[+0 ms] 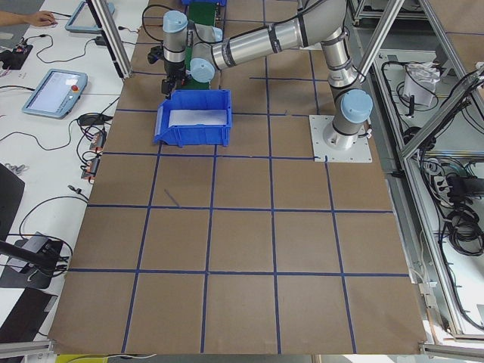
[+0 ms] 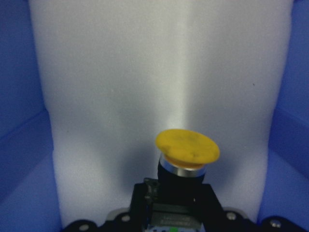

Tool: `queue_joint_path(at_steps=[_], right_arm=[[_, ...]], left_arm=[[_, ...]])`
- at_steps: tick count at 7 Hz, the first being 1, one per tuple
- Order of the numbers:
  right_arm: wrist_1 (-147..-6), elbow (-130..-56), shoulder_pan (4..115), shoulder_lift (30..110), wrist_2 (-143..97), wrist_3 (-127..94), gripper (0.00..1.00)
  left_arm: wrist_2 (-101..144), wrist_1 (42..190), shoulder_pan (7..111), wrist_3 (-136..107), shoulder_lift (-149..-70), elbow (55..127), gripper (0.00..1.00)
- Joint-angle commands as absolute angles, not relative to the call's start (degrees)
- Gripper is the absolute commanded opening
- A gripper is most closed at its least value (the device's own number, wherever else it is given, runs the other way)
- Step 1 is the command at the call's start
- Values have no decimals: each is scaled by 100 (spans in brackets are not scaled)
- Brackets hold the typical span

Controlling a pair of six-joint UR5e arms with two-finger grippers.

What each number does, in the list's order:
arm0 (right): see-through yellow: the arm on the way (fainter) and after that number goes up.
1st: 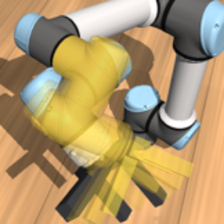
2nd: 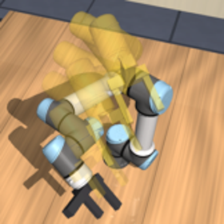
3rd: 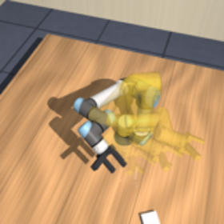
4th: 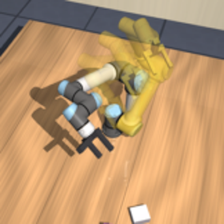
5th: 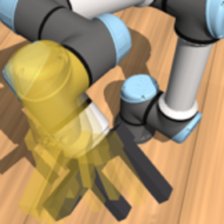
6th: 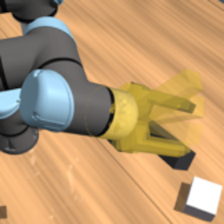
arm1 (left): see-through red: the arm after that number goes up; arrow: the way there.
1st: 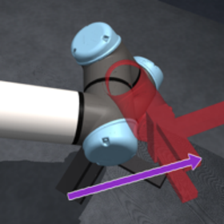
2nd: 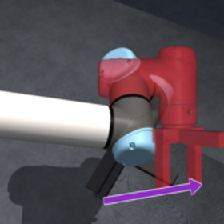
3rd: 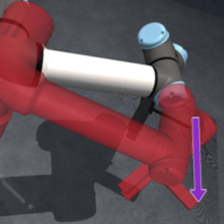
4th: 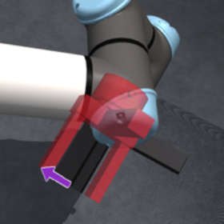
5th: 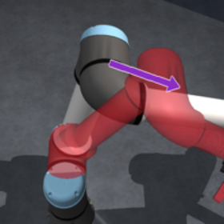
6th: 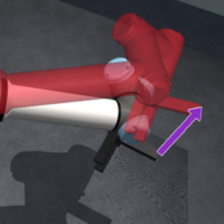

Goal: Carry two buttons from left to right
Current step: 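Release the yellow button onto the foam with the right gripper while the left gripper withdraws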

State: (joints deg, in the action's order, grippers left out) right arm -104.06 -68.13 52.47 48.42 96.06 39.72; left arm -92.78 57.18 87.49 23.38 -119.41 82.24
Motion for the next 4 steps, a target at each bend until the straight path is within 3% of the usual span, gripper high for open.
queue_joint_path(at_steps=[1,4], right_arm=[[-10406,-6812,5247,4834,9606,3981,36],[-10406,-6812,5247,4834,9598,3981,44]], left_arm=[[-9307,5722,8544,2338,-12058,8357,100],[-9264,5835,8245,2338,-12076,8367,100]])
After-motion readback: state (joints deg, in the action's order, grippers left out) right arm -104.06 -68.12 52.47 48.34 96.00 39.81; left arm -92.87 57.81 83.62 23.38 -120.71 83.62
